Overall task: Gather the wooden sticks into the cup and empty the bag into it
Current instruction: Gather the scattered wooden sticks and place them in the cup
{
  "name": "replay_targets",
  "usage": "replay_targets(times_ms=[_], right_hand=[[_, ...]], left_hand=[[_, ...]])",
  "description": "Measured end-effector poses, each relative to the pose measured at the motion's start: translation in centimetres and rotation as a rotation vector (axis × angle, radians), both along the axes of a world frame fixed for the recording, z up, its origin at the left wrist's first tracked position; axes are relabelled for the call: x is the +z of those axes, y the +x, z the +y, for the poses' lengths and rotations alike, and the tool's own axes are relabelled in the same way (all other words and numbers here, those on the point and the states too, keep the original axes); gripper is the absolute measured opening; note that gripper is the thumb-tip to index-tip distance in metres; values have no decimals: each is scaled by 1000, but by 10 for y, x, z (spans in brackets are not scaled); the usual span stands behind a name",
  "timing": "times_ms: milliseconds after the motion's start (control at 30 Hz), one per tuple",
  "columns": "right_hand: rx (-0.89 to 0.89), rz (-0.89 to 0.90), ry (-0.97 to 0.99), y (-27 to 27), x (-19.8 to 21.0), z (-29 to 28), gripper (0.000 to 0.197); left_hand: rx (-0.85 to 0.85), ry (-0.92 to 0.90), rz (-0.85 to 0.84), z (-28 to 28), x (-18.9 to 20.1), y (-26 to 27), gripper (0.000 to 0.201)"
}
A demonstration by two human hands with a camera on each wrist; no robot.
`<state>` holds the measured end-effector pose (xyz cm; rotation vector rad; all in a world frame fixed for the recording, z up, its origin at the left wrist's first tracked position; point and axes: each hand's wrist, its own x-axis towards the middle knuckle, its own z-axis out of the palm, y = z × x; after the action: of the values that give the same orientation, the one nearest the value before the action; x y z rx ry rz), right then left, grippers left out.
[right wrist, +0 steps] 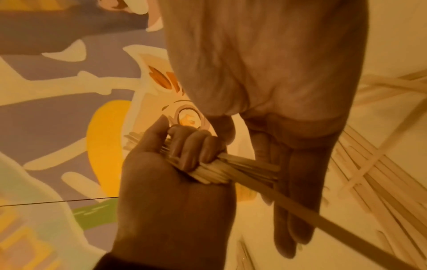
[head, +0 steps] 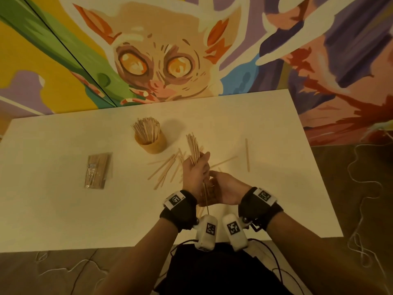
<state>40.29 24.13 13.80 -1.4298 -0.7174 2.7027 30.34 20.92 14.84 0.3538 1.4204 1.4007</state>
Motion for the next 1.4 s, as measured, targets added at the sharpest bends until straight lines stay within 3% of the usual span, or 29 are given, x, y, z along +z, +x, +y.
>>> replay_targets(times_ms=[200, 400, 567, 733, 1067, 1200, 1300, 1400], right_hand=[[-133, 62, 33, -2, -9, 0, 42], [236, -123, -10, 10, -17, -15, 74], [258, 17, -108, 22, -20, -12, 70], [280, 2, -66, 22, -25, -17, 58], [55, 124, 54, 24, -17, -8, 36], [-8, 94, 114, 28, -22, -13, 40], [4, 96, 30, 29, -24, -20, 53], [-104, 171, -48, 29, -20, -13, 55]], left_hand=[[18, -56, 63, -4, 2, 4, 22], [81, 90, 164, 3, 8, -16, 43], [38, 61, 265, 0, 4, -14, 49], [33, 66, 284, -4, 1, -5, 49], [34, 36, 266, -6, -3, 2, 51], [53, 62, 201, -5, 1, 1, 47], [49, 73, 163, -3, 3, 1, 46], [42, -14, 129, -6, -7, 4, 42]])
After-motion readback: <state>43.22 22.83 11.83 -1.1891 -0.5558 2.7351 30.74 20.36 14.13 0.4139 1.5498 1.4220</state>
